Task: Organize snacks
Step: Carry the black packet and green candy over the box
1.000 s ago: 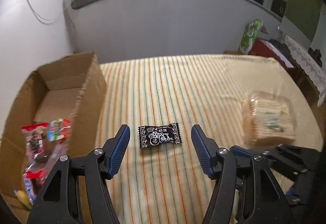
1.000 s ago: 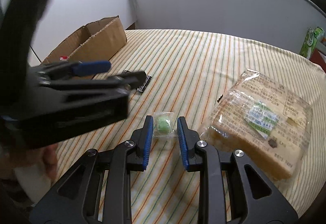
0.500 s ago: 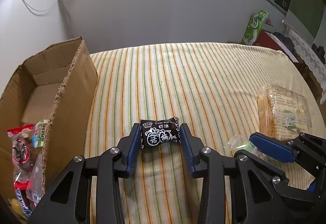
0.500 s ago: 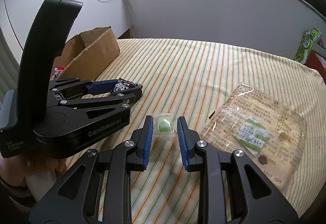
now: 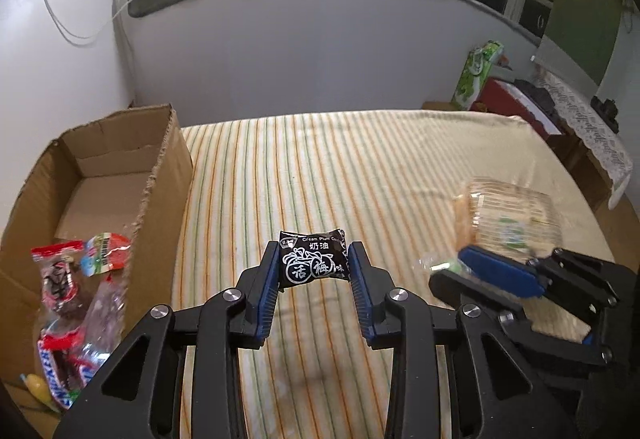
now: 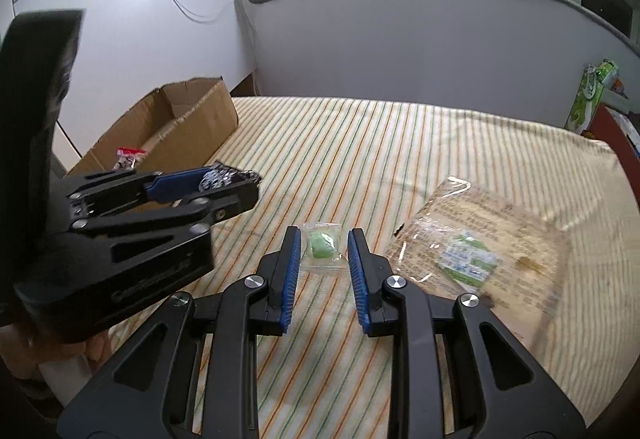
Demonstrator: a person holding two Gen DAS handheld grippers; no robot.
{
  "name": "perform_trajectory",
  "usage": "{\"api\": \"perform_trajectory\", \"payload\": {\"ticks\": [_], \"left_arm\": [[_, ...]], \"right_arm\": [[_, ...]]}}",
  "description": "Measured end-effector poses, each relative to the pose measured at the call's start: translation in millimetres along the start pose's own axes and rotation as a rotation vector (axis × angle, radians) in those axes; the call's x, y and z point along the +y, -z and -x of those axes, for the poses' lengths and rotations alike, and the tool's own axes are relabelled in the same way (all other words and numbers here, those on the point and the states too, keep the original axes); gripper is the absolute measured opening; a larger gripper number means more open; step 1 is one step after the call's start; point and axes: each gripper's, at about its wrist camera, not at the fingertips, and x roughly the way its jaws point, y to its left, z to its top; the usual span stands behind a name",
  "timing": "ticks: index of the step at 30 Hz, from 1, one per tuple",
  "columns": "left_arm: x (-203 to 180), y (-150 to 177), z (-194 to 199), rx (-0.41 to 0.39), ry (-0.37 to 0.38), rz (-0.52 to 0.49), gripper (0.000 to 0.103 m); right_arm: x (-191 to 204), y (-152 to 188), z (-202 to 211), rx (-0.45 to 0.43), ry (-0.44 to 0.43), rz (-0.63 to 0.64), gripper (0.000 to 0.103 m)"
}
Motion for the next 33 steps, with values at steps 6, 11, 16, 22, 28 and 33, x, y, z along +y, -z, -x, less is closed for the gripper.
{"api": "perform_trajectory", "payload": {"ticks": [6, 11, 16, 22, 28, 33], "left_arm": [[-6, -1, 30, -0.046, 0.018, -0.016, 0.032], [-6, 1, 62, -0.102, 0.023, -0.026, 0.032], [-1, 3, 91, -0.155, 0.019, -0.026, 0.032], [9, 5, 125, -0.223, 0.016, -0.016, 0.032], [28, 13, 157, -0.285, 0.015, -0.001, 0.032], [44, 17, 176, -0.327, 0.002, 0.022, 0.032]], "right_arm": [[8, -8, 32, -0.049, 0.029, 0.010, 0.025], [21, -13, 60, -0.089, 0.049, 0.025, 0.025], [36, -19, 83, -0.122, 0.060, 0.048, 0.025], [60, -27, 104, -0.158, 0.074, 0.077, 0.025], [87, -33, 112, -0.176, 0.072, 0.114, 0.025], [115, -41, 109, -0.177, 0.062, 0.158, 0.025]]}}
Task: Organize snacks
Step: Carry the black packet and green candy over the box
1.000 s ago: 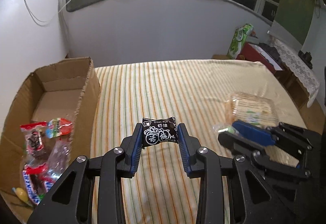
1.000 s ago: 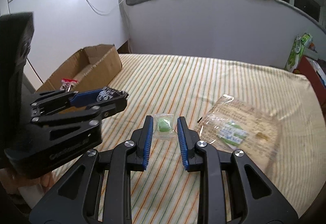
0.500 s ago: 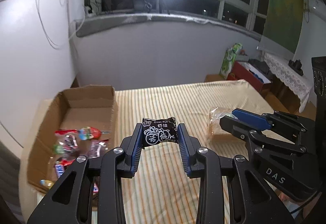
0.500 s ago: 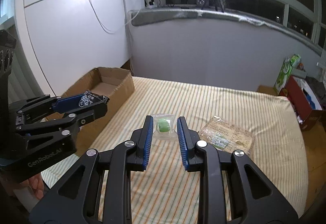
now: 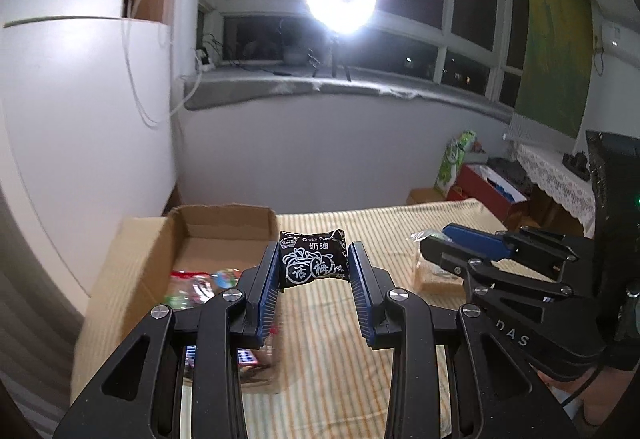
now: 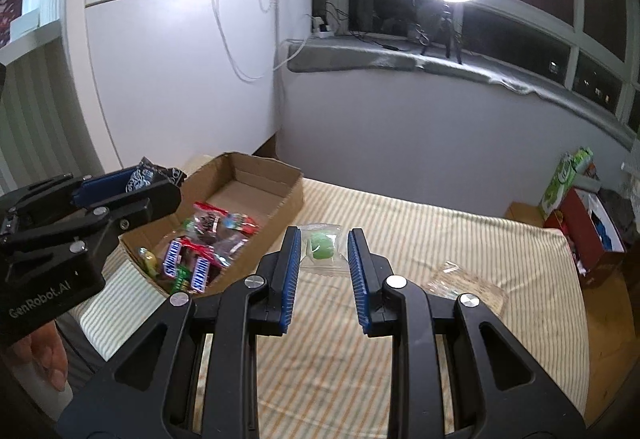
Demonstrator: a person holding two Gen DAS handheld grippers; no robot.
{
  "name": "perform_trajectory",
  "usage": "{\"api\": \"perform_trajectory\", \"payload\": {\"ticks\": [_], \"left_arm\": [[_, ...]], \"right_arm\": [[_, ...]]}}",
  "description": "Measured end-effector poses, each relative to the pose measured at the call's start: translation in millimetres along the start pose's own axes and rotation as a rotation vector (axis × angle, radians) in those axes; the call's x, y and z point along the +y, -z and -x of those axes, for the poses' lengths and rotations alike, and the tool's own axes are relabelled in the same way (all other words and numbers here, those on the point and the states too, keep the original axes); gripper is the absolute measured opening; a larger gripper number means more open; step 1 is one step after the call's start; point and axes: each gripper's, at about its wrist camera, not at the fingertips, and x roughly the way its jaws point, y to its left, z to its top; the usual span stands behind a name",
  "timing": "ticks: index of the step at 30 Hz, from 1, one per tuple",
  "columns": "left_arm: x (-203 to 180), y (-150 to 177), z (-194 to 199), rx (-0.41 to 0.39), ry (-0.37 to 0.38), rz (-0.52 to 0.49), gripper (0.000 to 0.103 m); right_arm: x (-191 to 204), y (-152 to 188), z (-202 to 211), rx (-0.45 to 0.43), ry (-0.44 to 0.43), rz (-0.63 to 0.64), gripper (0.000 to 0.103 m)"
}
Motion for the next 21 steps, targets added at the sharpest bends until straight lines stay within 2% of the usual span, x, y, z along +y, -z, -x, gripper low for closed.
{"api": "perform_trajectory", "payload": {"ticks": [11, 21], "left_arm": [[49, 1, 20, -0.035, -0.048, 0.067, 0.032], [84, 7, 23, -0.038, -0.087, 0.120, 0.032]], "right_arm": [[60, -17, -20, 0.007, -0.050, 0.070, 0.025], [91, -25, -43, 0.025, -0.084, 0.114, 0.025]]}}
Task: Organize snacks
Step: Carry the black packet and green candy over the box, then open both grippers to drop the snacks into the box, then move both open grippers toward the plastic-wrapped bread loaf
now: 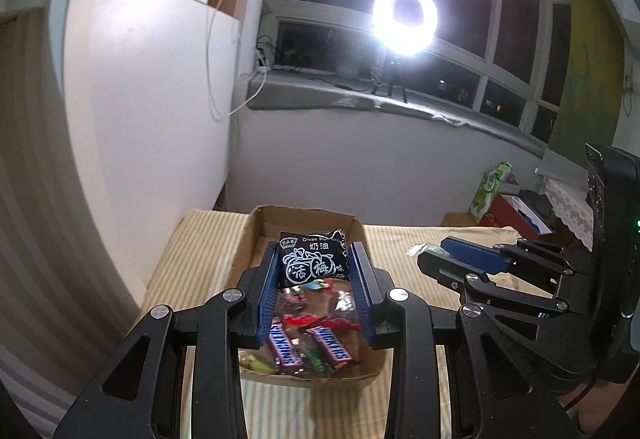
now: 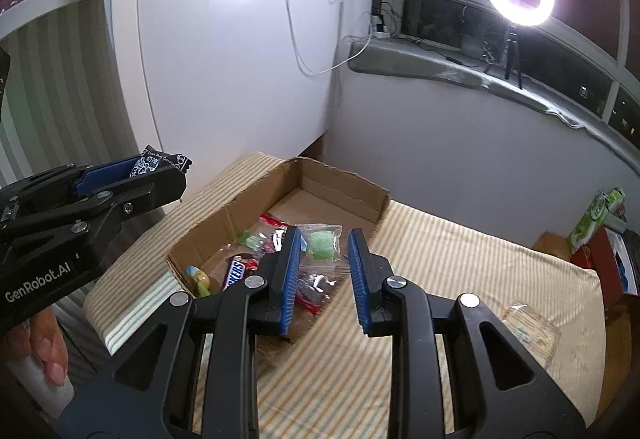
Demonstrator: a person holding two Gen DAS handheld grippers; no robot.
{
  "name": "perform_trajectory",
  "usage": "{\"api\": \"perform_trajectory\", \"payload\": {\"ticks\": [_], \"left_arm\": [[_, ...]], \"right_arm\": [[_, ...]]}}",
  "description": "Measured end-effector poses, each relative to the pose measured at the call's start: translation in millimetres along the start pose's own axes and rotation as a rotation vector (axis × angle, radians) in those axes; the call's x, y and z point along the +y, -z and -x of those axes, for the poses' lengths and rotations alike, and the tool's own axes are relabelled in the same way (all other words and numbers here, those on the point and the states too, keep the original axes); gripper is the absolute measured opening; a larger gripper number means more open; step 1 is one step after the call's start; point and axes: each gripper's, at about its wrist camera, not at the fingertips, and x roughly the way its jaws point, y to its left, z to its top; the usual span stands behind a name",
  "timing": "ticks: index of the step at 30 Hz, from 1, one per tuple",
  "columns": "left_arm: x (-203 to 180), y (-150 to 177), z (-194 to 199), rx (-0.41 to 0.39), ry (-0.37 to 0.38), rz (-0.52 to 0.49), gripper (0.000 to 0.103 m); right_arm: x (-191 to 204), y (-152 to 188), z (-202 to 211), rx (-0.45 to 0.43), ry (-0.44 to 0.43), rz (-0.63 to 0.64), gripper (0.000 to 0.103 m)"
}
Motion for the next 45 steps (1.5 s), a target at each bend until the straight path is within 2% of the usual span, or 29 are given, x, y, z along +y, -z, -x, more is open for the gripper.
{"api": "perform_trajectory", "payload": {"ticks": [9, 18, 19, 20, 21, 22, 23, 24, 34, 40, 42, 44, 45], "left_arm": [[23, 7, -13, 0.025, -0.021, 0.031, 0.032], [30, 16, -46, 0.082, -0.019, 0.047, 0.032], [30, 17, -49, 0.089, -0.017, 0.048, 0.032], [31, 18, -51, 0.095, -0.017, 0.049, 0.035], [33, 19, -54, 0.102, -0.024, 0.056, 0.038], [35, 20, -58, 0.110, -0.044, 0.064, 0.055], [37, 21, -59, 0.108, -0.062, 0.069, 0.065], [41, 21, -60, 0.102, -0.072, 0.082, 0.067], [46, 18, -49, 0.093, -0.085, 0.080, 0.069], [35, 15, -32, 0.049, -0.089, 0.051, 0.069], [34, 14, -29, 0.043, -0.087, 0.047, 0.069], [31, 13, -25, 0.036, -0.087, 0.039, 0.069], [29, 13, -23, 0.034, -0.086, 0.035, 0.069]], "right_arm": [[14, -2, -29, 0.025, -0.034, 0.010, 0.025], [8, 3, -65, 0.060, -0.060, -0.006, 0.025], [7, 4, -71, 0.072, -0.069, -0.006, 0.026], [7, 5, -77, 0.089, -0.069, -0.006, 0.041], [5, 6, -79, 0.088, -0.048, -0.014, 0.045], [3, 7, -79, 0.080, -0.045, -0.023, 0.054], [0, 9, -78, 0.073, -0.054, -0.034, 0.056], [-2, 10, -77, 0.071, -0.052, -0.043, 0.056], [-7, 13, -55, 0.046, -0.031, -0.052, 0.056], [-5, 12, -39, 0.025, -0.024, -0.053, 0.056], [-6, 12, -33, 0.013, -0.021, -0.056, 0.061], [-8, 13, -28, 0.000, -0.014, -0.061, 0.071], [-9, 14, -25, -0.003, -0.010, -0.063, 0.071]]}}
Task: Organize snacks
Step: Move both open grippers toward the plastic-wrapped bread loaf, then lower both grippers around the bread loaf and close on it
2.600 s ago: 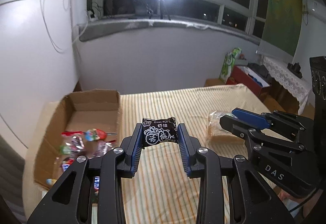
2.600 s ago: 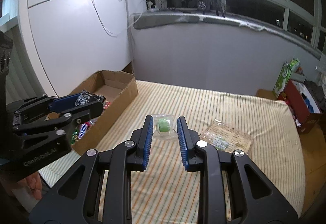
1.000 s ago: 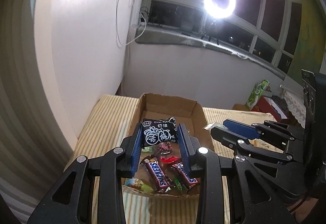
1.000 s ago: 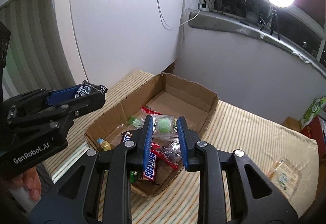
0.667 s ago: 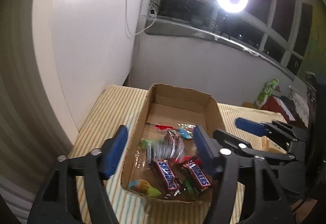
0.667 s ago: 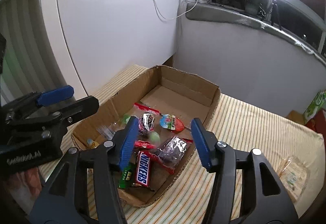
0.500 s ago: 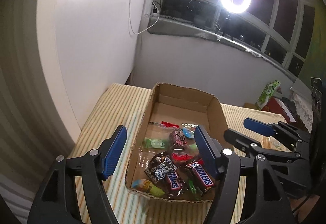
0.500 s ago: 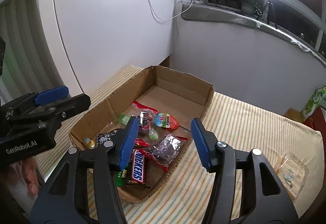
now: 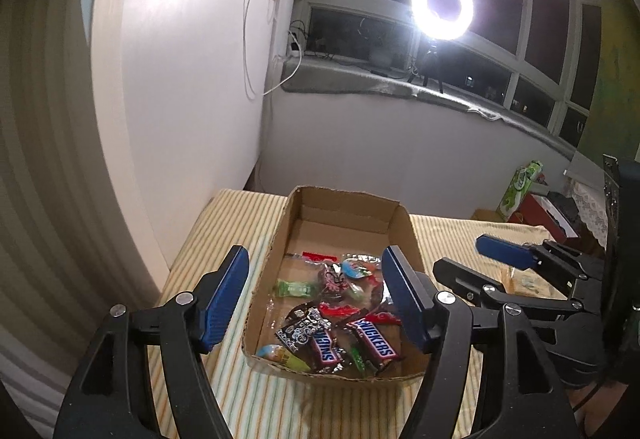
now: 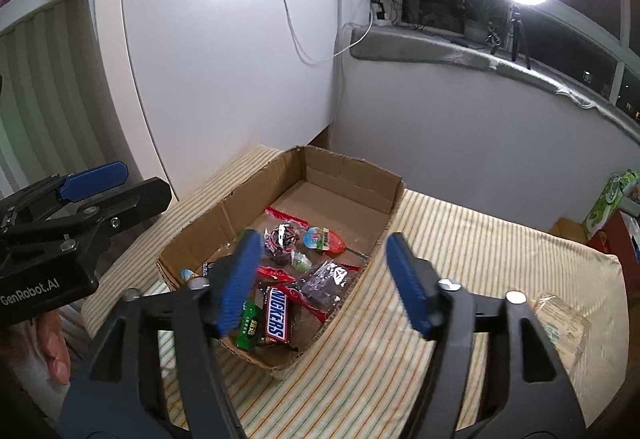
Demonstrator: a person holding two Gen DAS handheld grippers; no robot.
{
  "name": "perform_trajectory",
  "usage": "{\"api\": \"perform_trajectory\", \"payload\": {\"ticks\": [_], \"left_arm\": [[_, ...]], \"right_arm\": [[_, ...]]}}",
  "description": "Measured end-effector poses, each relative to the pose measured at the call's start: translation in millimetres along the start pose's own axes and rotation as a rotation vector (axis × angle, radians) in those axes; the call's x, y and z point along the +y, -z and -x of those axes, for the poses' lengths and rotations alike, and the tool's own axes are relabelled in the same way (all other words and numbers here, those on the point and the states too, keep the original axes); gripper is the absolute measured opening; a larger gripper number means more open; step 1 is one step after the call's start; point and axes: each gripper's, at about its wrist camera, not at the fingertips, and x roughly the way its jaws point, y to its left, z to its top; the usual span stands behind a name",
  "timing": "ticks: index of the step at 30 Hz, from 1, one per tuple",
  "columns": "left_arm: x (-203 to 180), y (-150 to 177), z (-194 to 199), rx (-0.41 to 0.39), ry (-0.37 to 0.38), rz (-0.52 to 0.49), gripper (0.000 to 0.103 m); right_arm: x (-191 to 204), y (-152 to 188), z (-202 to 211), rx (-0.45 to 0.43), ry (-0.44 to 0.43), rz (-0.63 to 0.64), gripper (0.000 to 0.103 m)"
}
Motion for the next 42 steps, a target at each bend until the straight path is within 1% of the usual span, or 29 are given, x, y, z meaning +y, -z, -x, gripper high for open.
{"api": "perform_trajectory", "payload": {"ticks": [5, 10, 16, 23, 29, 33, 35, 37, 40, 42], "left_arm": [[-15, 1, 6, -0.005, 0.009, -0.029, 0.069], [-38, 1, 6, 0.000, 0.023, -0.064, 0.069], [-75, 5, -1, 0.019, 0.041, -0.123, 0.069], [-126, 12, -16, 0.049, 0.082, -0.200, 0.069], [-175, 23, -36, 0.098, 0.143, -0.258, 0.069], [-203, 34, -54, 0.138, 0.192, -0.283, 0.069], [-215, 39, -66, 0.160, 0.211, -0.292, 0.069], [-226, 45, -77, 0.190, 0.248, -0.295, 0.069], [-240, 53, -97, 0.230, 0.243, -0.305, 0.069], [-248, 56, -110, 0.257, 0.262, -0.298, 0.069]], "right_arm": [[-17, 10, 11, -0.003, 0.020, -0.032, 0.072], [-47, 26, 23, 0.003, 0.043, -0.074, 0.072], [-101, 51, 40, 0.004, 0.085, -0.153, 0.072], [-168, 88, 57, 0.019, 0.143, -0.239, 0.072], [-224, 124, 74, 0.041, 0.212, -0.325, 0.072], [-253, 146, 79, 0.063, 0.247, -0.372, 0.072], [-264, 157, 79, 0.082, 0.251, -0.388, 0.072], [-274, 165, 78, 0.094, 0.252, -0.402, 0.072], [-283, 173, 73, 0.104, 0.242, -0.420, 0.072], [-288, 175, 68, 0.107, 0.233, -0.428, 0.072]]}}
